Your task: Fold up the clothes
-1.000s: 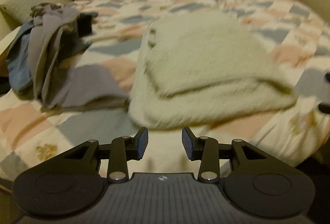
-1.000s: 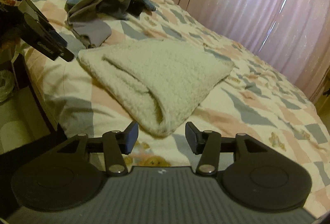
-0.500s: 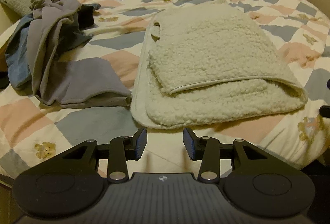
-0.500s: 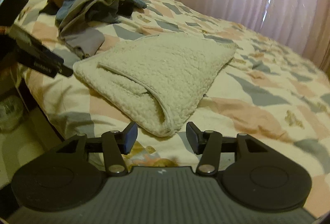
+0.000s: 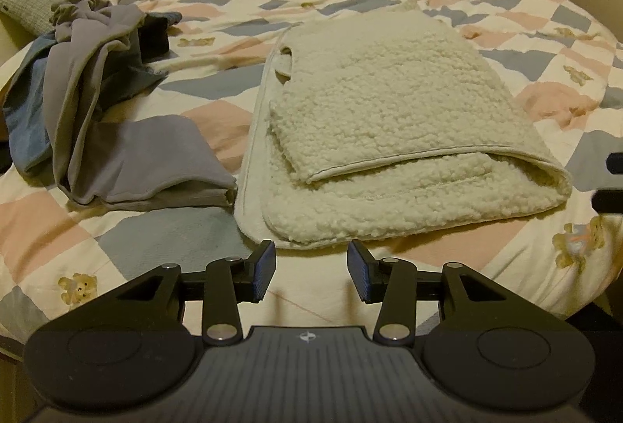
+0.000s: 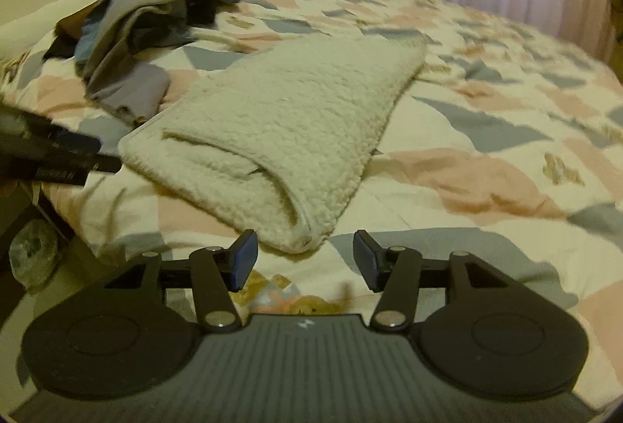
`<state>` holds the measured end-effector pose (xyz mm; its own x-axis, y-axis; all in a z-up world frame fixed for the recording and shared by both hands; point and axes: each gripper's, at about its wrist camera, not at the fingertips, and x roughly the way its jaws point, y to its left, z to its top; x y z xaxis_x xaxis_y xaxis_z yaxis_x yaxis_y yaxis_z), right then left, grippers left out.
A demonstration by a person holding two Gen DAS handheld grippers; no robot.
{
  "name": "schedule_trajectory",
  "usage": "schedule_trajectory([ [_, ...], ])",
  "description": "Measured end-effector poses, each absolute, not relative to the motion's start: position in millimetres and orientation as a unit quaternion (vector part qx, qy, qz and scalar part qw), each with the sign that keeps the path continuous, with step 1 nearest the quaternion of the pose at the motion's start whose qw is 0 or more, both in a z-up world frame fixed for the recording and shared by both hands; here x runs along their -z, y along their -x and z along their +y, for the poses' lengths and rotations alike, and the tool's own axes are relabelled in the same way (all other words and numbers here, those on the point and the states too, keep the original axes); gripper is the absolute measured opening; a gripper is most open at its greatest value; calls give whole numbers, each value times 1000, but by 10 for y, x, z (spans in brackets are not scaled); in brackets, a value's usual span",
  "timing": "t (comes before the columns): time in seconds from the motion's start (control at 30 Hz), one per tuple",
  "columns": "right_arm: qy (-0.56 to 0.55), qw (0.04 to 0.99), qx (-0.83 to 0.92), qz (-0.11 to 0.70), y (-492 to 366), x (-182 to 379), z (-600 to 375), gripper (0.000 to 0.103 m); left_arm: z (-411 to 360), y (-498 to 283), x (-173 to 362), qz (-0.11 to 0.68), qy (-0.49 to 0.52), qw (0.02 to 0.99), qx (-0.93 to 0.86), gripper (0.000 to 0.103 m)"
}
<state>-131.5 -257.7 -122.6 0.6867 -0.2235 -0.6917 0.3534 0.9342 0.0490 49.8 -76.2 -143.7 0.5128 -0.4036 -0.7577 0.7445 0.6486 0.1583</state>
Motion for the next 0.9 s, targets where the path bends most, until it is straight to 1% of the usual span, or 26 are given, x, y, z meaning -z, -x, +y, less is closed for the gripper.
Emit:
schedule_trajectory([
  [0.1,-106,915,153,357,1276,1200,-2619,52,-758,-488,1434,350,-244,836,345,45],
  [0.4,-103,919,146,352,1222,1162,-2633,55,-754,-478,1433,347,-246,836,347,46],
  [0.53,-103,920,146,349,1235,1150,-2631,55,-753,-462,1441,339,-247,836,353,49],
  [0.57,-99,921,144,347,1249,1150,-2624,56,-748,-448,1445,333,-248,836,358,50],
  [0.6,-93,924,142,344,1267,1154,-2611,59,-739,-424,1452,323,-251,836,366,50],
  [0.63,-84,926,138,340,1291,1161,-2591,62,-727,-388,1464,308,-258,835,376,51],
  [0.7,-63,932,130,334,1357,1194,-2543,62,-723,-325,1512,283,-284,832,384,53],
  [0.8,-22,935,124,330,1421,1276,-2448,62,-743,-268,1616,244,-341,824,381,53],
  [0.9,43,934,120,333,1401,1363,-2320,62,-780,-260,1738,199,-408,811,370,53],
])
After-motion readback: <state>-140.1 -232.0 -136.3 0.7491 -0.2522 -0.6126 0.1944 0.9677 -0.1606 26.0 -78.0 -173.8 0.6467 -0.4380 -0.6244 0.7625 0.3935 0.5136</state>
